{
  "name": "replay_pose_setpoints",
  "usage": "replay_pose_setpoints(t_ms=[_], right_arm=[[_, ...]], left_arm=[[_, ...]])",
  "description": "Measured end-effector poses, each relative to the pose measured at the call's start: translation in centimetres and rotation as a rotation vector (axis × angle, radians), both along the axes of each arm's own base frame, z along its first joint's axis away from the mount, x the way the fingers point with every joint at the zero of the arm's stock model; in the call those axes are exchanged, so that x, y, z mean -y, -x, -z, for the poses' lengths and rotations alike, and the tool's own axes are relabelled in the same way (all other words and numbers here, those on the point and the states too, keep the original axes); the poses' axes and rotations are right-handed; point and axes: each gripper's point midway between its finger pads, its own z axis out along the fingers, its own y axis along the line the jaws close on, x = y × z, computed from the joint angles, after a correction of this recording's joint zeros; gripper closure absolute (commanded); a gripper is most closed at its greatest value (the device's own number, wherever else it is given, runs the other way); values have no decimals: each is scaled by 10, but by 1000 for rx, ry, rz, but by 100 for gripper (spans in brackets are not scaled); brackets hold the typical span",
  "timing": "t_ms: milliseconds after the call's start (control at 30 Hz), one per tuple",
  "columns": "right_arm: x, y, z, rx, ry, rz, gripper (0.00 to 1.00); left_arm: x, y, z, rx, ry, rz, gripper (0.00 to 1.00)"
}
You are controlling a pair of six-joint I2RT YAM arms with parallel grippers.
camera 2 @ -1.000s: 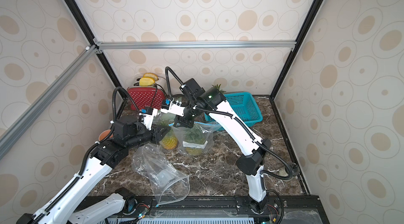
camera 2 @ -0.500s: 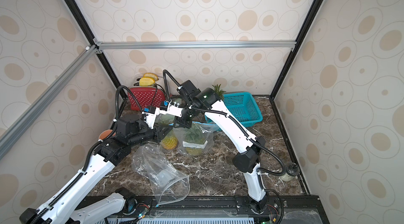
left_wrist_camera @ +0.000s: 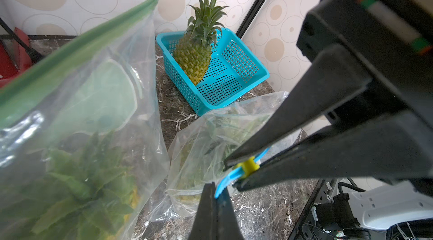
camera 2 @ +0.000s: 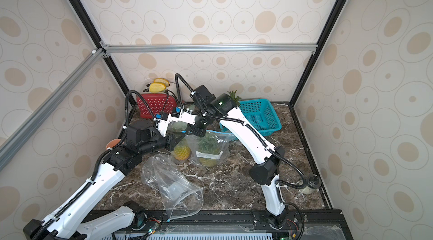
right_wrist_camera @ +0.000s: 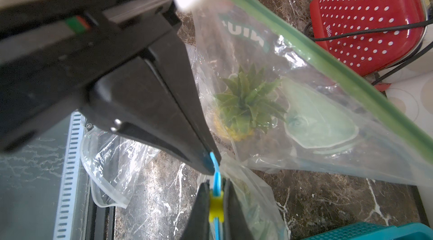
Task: Open the zip-top bag and take out the pineapple
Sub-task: Unzip the zipper on the zipper food storage bag.
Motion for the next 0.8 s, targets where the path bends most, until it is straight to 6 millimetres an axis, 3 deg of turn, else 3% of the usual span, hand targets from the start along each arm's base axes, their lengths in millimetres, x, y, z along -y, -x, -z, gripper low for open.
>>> replay_pose_setpoints(t_ms=[500, 800], right_arm=[[-1, 0, 1, 16, 1, 7, 94], [25, -2, 0, 19, 15, 54, 94]], left_arm=[[-9, 2, 0, 17, 0, -50, 100], [-15, 5, -4, 35, 7, -80, 100]])
